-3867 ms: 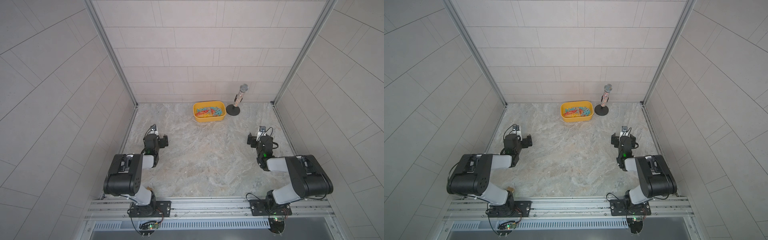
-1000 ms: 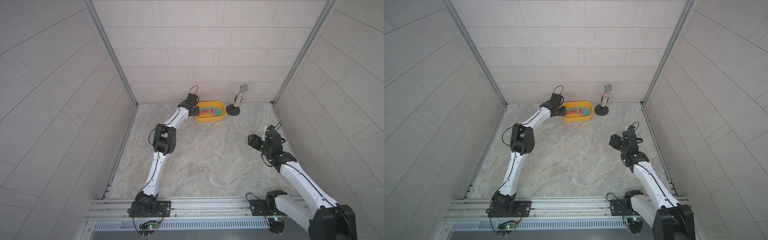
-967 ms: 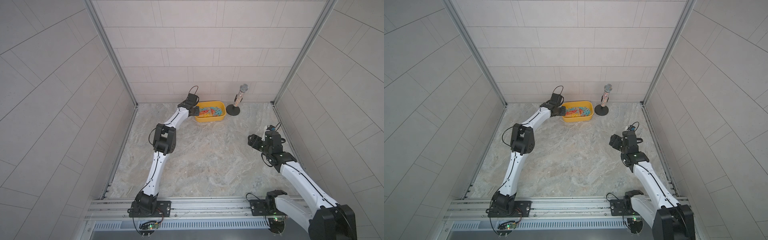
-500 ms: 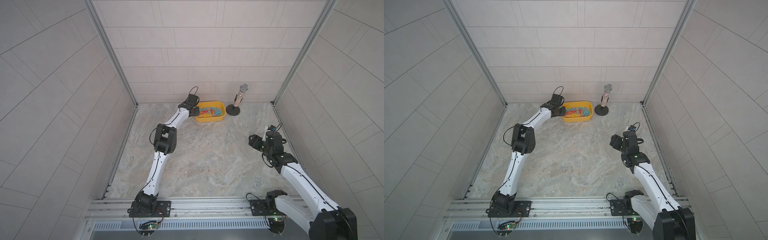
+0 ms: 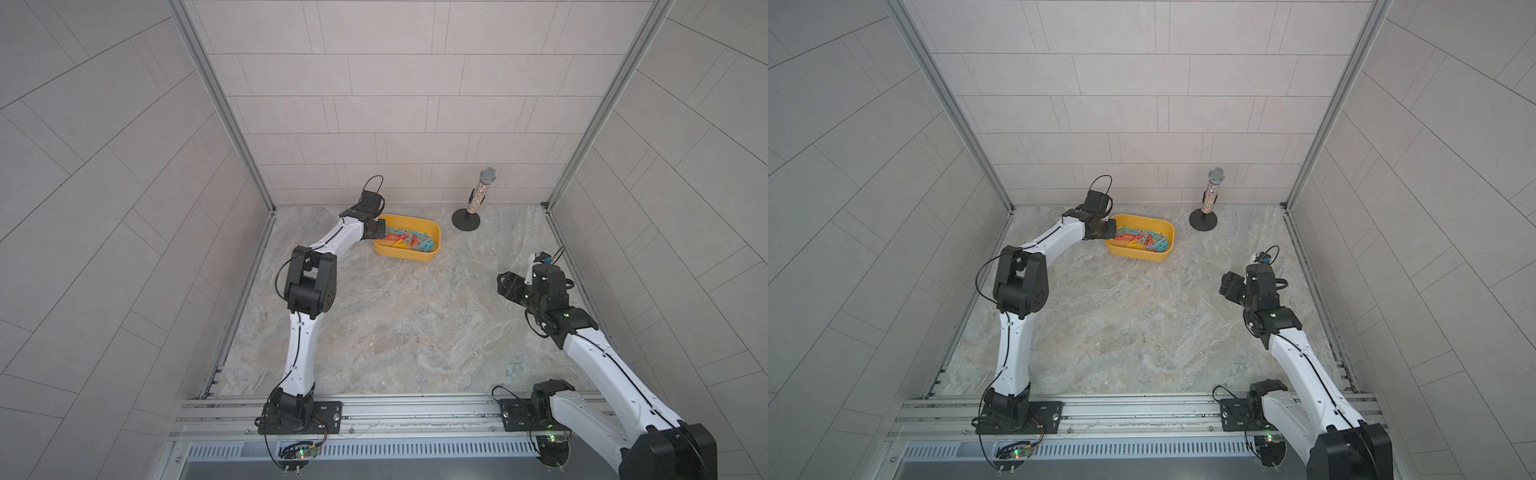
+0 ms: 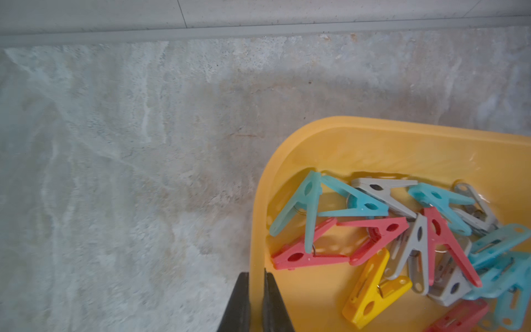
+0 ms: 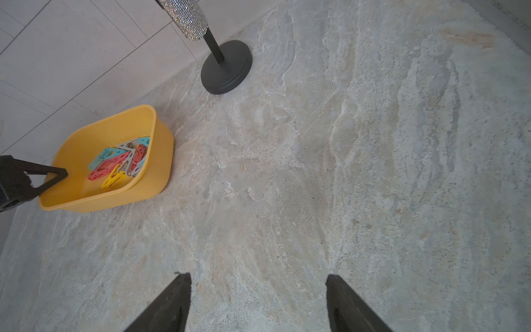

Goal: Take the clothespins out of the storage box
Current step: Move the storage box to the center of the board.

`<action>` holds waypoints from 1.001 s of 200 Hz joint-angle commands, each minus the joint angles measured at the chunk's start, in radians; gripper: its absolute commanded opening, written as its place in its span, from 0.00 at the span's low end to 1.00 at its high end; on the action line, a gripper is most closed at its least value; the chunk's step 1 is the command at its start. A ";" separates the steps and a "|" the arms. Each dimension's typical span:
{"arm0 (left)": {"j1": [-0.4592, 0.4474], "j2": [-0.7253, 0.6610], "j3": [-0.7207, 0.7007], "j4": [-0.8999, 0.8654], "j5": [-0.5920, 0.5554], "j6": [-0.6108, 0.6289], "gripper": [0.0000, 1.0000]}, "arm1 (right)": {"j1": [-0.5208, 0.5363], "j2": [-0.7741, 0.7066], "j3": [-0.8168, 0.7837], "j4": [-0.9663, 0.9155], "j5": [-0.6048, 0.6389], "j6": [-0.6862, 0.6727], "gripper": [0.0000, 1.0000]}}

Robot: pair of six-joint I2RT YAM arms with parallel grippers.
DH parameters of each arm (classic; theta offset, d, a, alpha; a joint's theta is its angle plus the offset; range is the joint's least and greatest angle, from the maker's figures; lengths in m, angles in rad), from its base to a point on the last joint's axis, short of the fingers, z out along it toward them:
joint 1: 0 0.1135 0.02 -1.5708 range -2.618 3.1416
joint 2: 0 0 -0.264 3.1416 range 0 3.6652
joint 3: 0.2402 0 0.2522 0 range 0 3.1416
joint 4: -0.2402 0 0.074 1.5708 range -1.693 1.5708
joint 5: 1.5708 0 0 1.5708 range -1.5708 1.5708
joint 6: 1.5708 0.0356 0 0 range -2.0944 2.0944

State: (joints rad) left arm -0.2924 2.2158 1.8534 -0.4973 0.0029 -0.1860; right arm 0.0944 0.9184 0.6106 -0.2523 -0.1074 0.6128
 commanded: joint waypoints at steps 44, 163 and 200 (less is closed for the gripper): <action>0.012 -0.338 -0.425 -0.079 0.111 0.325 0.00 | 0.082 0.010 0.057 -0.017 -0.045 -0.045 0.76; 0.012 -0.709 -0.881 -0.165 0.120 0.609 0.00 | 0.348 0.171 0.123 0.024 0.035 -0.082 0.76; 0.011 -0.750 -0.959 -0.135 0.040 0.630 0.01 | 0.392 0.235 0.167 0.020 0.035 -0.120 0.76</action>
State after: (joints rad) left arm -0.2771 1.4780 0.9455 -0.6029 0.1566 0.3767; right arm 0.4648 1.1255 0.7303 -0.2352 -0.0986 0.5308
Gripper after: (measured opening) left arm 0.102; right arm 0.761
